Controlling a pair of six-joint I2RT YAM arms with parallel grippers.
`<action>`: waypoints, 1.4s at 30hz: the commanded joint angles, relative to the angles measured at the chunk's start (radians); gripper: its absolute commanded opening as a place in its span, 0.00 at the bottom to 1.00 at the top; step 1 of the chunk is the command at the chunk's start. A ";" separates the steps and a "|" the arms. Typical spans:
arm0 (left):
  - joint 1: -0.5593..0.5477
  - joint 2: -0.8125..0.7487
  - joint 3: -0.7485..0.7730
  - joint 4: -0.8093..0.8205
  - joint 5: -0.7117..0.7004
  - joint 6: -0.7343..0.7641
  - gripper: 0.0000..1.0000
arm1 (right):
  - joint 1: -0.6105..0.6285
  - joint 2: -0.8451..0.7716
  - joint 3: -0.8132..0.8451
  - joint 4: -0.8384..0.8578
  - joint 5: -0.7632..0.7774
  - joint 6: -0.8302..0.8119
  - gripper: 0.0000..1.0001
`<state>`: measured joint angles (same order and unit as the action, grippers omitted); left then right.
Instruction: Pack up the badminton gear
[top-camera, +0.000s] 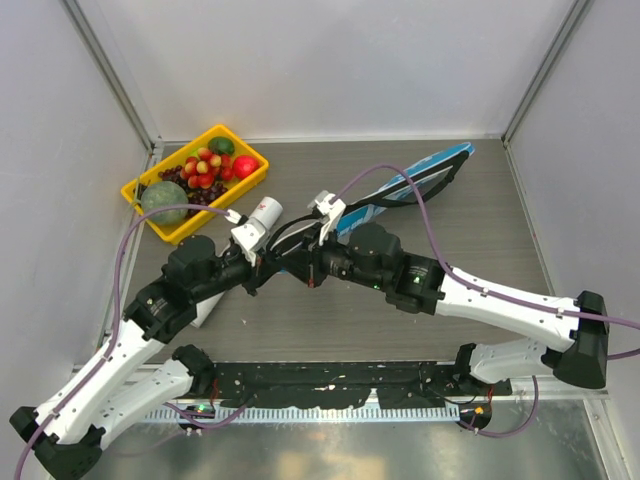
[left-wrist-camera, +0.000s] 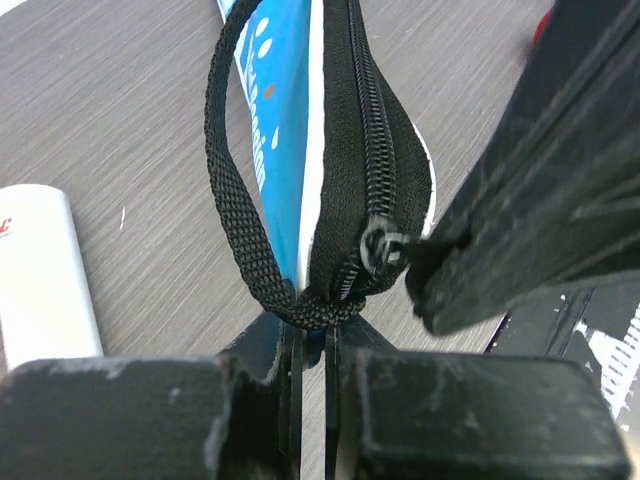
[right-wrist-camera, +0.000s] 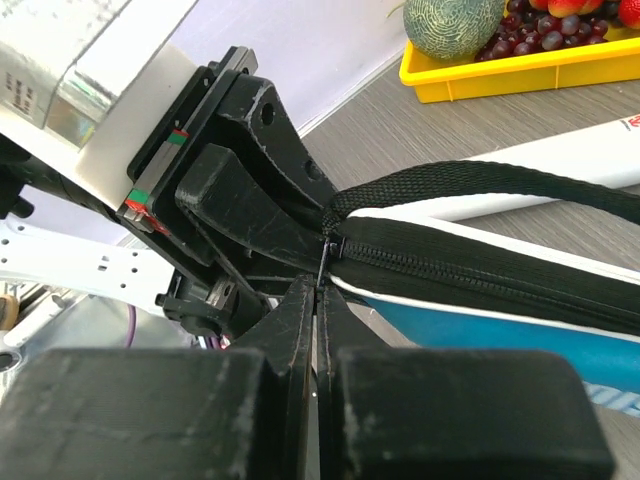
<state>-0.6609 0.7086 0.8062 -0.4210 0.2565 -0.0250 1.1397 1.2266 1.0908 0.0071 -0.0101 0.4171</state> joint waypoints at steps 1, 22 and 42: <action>-0.002 0.012 0.054 0.093 -0.037 -0.062 0.00 | 0.061 0.040 0.070 0.077 -0.013 -0.024 0.05; -0.014 0.019 -0.166 0.299 -0.131 -0.136 0.00 | 0.075 -0.060 -0.136 0.051 0.375 0.049 0.48; -0.373 0.471 -0.211 0.622 -0.329 -0.280 0.39 | 0.058 -0.699 -0.345 -0.561 0.976 0.480 0.95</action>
<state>-0.9787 1.1557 0.5720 0.0963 -0.0460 -0.2119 1.2003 0.6147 0.7181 -0.3782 0.7597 0.7647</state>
